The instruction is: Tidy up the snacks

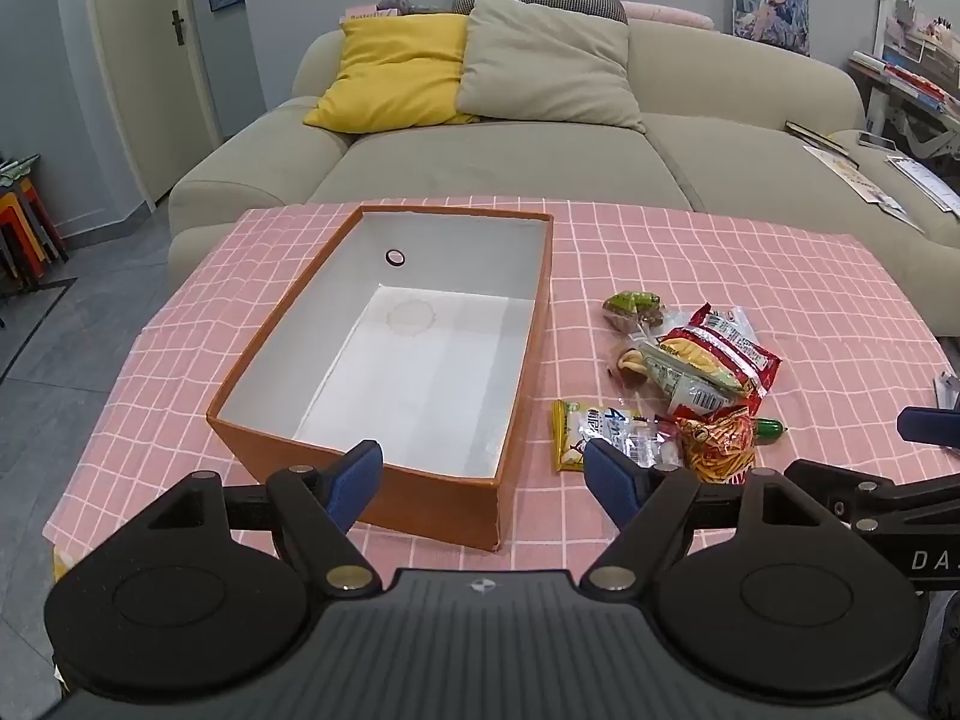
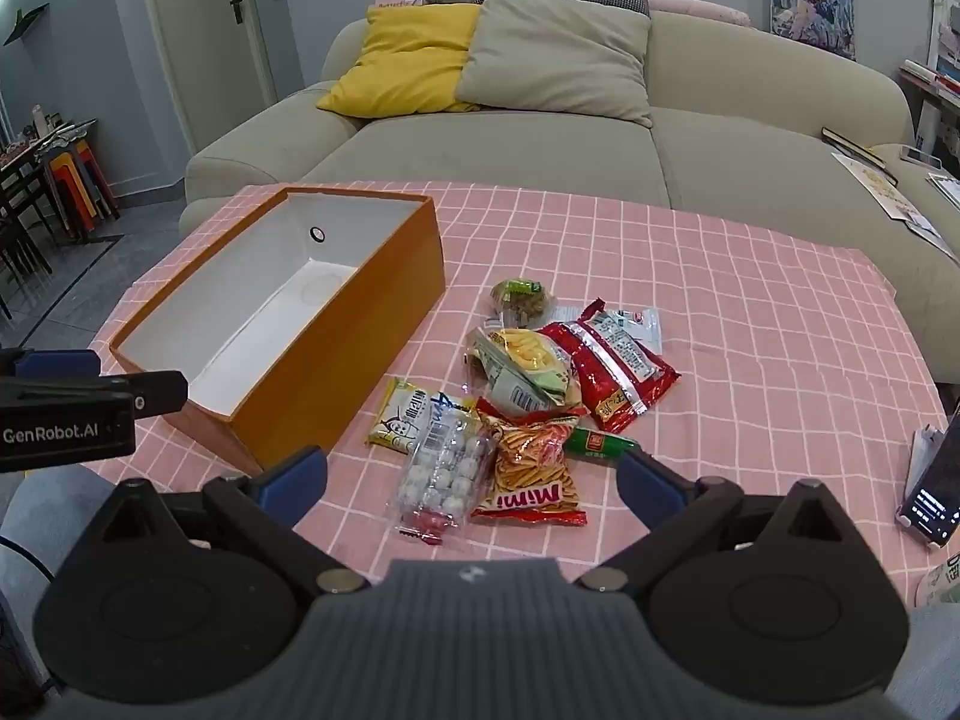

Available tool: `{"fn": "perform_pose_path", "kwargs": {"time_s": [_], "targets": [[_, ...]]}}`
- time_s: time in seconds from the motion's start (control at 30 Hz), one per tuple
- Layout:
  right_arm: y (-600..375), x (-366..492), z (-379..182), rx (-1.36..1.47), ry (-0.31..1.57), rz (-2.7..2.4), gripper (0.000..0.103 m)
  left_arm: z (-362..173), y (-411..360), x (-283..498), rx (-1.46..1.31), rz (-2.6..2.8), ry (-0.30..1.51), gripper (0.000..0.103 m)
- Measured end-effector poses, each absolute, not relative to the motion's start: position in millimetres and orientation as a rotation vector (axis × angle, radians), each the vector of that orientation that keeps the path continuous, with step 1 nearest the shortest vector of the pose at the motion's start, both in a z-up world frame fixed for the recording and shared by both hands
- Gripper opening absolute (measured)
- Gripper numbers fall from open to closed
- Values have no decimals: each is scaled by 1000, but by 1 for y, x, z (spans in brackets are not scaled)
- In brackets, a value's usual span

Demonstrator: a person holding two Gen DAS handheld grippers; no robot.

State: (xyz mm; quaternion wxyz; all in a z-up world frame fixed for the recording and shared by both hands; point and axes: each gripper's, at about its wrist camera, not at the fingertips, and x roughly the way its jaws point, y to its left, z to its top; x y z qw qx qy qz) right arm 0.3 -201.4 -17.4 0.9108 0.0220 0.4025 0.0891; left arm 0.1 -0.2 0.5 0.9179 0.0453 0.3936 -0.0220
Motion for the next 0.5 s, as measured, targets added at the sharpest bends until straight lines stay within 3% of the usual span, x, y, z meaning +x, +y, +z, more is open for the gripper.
{"fn": "perform_pose_path", "kwargs": {"time_s": [0.5], "targets": [[-200, 2, -19, 44, 834, 185, 99, -2, 4, 1, 76, -45, 821, 89]]}}
